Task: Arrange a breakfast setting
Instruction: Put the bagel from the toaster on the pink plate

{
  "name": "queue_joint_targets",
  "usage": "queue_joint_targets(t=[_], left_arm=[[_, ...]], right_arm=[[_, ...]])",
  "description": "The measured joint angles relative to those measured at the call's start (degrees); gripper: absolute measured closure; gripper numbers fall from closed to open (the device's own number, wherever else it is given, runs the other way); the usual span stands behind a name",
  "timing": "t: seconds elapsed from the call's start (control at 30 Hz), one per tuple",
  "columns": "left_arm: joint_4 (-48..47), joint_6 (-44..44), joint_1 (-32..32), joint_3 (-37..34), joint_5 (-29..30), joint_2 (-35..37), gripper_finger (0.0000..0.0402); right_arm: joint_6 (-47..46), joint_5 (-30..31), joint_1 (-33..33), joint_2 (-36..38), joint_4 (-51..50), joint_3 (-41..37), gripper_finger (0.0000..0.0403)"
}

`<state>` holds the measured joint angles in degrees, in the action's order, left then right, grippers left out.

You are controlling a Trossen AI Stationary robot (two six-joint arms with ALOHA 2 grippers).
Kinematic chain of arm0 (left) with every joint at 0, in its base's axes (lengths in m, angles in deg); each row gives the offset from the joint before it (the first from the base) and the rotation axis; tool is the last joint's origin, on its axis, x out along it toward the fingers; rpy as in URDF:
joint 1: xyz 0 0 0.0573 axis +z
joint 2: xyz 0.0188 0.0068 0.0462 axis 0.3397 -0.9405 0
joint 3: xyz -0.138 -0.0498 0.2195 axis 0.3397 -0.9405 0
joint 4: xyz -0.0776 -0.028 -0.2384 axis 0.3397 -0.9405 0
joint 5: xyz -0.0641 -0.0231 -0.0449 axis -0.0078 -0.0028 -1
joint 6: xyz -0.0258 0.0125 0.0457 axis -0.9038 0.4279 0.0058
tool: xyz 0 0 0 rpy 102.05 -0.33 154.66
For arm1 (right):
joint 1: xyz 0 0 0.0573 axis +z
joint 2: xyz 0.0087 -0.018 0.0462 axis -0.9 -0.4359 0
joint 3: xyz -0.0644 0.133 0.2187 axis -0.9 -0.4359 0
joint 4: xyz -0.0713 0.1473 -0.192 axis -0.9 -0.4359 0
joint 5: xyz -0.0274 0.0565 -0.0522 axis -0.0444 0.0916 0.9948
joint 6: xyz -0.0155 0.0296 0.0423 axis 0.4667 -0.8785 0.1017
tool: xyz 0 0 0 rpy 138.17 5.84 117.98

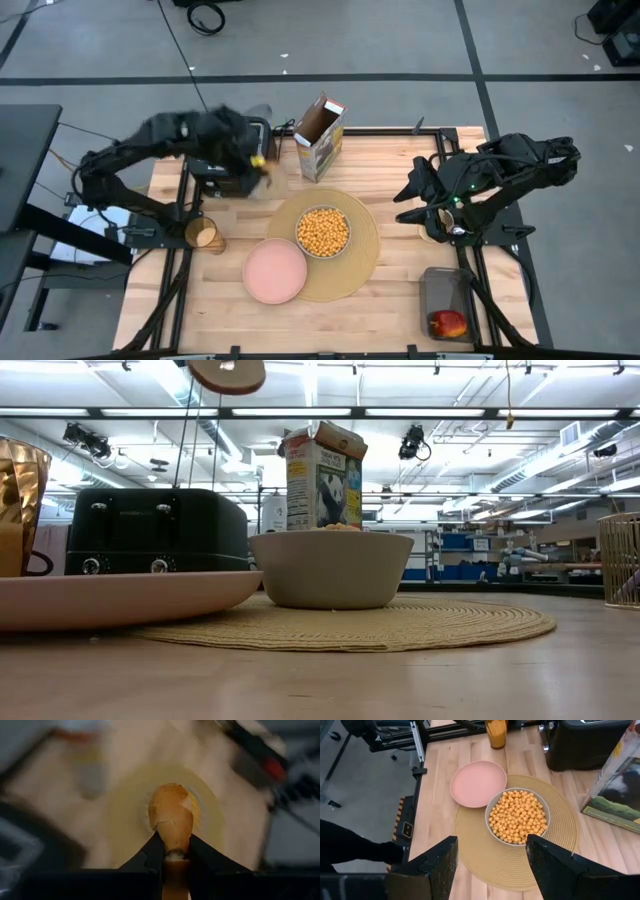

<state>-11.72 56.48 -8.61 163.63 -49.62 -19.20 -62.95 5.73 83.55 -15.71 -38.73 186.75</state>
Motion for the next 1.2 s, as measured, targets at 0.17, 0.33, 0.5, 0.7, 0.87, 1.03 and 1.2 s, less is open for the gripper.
queue_joint_targets(t=[0.17,0.33,0.5,0.7,0.87,1.03,1.2], left_arm=[[6.68,-1.95,-9.9,-9.78,-2.95,-0.33,0.0346],[16.49,-6.11,-17.04,-21.3,-6.39,-0.36,0.0345],[27.55,-9.53,-21.36,-32.68,-7.3,-0.38,0.0345],[40.18,-14.75,-23.87,-43.5,-8.12,-0.38,0.0345],[49.08,-19.11,-23.83,-50.55,-8.17,-0.36,0.0345],[52.05,-21.15,-23.71,-54.02,-8.14,-1.04,0.0345],[52.4,-21.27,-23.57,-54.49,-9.69,-4.32,0.0345]], right_arm=[[-2.53,0.0,0.0,-0.02,0.04,0.0,0.0163],[-5.86,0.0,0.0,-0.02,0.04,0.0,0.0163],[-7.26,0.0,0.0,-0.02,0.04,0.0,0.0163],[-7.58,-0.02,0.0,-0.06,0.09,0.0,0.0163],[-7.43,-0.25,0.0,-0.58,1.54,-0.02,0.0163],[-6.88,-0.43,0.0,-1.26,3.25,-0.02,0.0163],[-6.49,-0.44,0.0,-1.89,3.42,-0.02,0.0163]])
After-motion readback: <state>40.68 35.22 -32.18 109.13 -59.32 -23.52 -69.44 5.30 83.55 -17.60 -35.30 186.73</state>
